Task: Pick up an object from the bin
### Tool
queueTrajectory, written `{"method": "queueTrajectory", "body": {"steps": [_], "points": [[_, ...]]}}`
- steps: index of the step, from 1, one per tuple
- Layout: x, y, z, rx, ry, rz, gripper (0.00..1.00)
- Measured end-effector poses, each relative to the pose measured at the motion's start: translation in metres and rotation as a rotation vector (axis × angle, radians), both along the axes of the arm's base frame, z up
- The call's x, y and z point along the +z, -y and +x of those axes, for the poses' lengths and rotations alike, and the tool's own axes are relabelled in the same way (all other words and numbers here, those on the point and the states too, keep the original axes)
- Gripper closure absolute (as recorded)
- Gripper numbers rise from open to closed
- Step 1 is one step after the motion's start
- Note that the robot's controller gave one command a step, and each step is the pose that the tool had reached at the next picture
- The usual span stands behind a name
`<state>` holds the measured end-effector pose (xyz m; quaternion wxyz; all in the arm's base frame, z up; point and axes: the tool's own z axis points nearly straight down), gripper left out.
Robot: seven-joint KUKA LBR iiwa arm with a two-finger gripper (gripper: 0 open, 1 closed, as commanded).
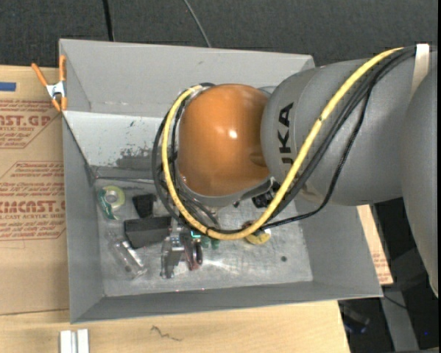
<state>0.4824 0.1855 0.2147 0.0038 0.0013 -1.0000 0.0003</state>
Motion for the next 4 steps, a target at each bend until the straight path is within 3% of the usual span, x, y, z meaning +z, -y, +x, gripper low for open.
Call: {"method": "queueTrajectory", "body": {"steps": [1, 2, 3, 4], "points": [[0.004, 0.001, 0.002, -0.002, 0.008, 0.001, 0.0], [-0.036, -0.004, 0.009, -0.023, 0.017, 0.004, 0.0], [-0.092, 0.008, 0.036, -0.128, 0.03, 0.012, 0.0], [-0.128, 0.002, 0.03, -0.211, 0.006, -0.003, 0.0]]}}
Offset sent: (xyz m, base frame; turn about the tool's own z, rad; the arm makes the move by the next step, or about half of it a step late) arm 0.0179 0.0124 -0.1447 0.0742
